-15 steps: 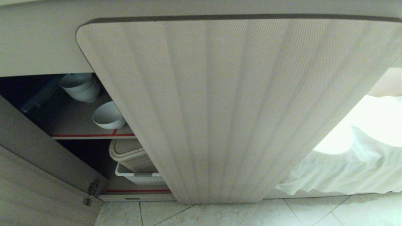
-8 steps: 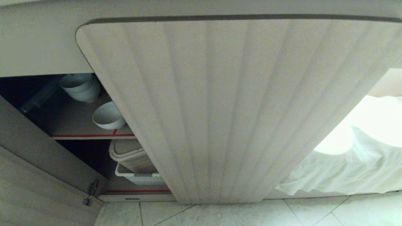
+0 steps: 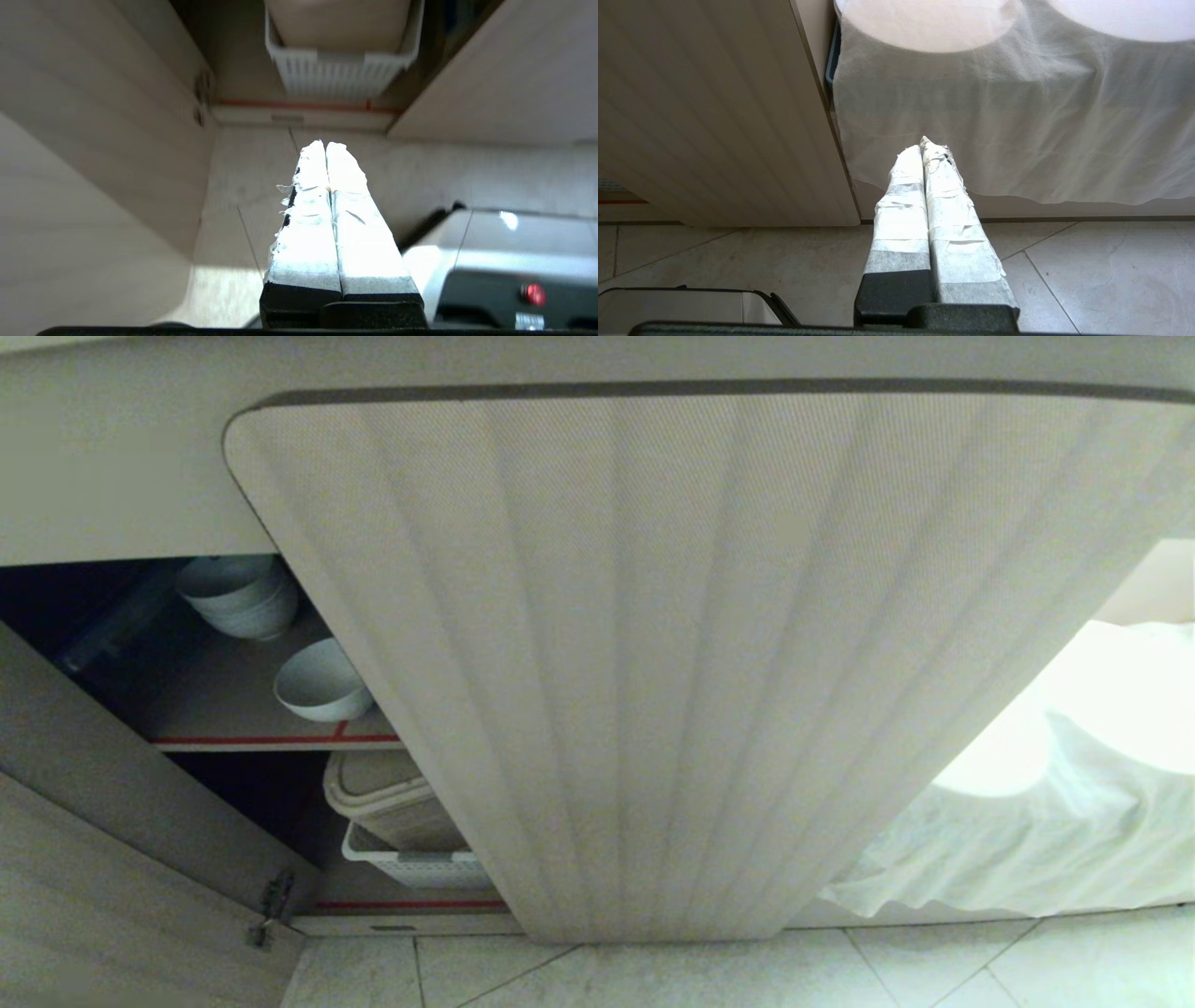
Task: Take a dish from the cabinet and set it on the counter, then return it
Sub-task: Take the bowl from the cabinet
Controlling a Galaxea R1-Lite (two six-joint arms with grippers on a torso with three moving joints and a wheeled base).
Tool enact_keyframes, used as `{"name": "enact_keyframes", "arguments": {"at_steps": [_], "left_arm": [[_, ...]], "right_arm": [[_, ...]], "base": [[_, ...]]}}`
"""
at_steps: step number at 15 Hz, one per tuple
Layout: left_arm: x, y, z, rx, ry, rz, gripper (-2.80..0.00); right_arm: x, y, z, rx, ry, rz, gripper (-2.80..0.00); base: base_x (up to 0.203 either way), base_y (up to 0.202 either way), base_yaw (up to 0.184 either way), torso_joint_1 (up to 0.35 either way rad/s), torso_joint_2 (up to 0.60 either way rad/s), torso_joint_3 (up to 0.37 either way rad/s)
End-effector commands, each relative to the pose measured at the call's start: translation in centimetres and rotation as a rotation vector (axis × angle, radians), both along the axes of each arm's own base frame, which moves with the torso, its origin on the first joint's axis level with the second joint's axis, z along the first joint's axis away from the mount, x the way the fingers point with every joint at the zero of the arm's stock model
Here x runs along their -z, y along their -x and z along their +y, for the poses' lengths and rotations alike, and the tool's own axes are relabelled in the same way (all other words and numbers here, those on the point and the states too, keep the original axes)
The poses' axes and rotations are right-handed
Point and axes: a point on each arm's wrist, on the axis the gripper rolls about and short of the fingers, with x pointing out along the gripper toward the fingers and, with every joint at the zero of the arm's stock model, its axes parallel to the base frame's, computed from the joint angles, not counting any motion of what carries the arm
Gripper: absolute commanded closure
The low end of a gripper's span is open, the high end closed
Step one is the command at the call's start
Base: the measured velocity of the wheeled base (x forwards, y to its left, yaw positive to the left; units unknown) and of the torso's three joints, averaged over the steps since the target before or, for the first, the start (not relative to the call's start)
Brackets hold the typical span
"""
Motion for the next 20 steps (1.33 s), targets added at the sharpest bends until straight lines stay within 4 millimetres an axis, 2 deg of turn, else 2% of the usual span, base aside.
{"name": "enact_keyframes", "arguments": {"at_steps": [1,6,11,16,20], "left_arm": [[0.8,-0.9,0.1,0.0,0.009,0.098,0.0],[2.5,-2.7,0.2,-0.005,0.07,0.189,0.0],[2.1,-5.7,0.3,-0.042,0.191,0.253,0.0],[1.8,-10.0,0.6,-0.092,0.273,0.274,0.0],[1.2,-12.0,0.8,-0.121,0.321,0.28,0.0]], "right_arm": [[0.0,0.0,0.0,0.001,0.0,-0.001,0.0],[0.0,0.0,0.0,0.001,0.0,-0.001,0.0],[0.0,0.0,0.0,0.0,0.0,-0.001,0.0],[0.0,0.0,0.0,0.001,0.0,-0.001,0.0],[0.0,0.0,0.0,0.001,0.0,-0.001,0.0]], "base": [[0.0,0.0,0.0,0.0,0.0,0.0],[0.0,0.0,0.0,0.0,0.0,0.0],[0.0,0.0,0.0,0.0,0.0,0.0],[0.0,0.0,0.0,0.0,0.0,0.0],[0.0,0.0,0.0,0.0,0.0,0.0]]}}
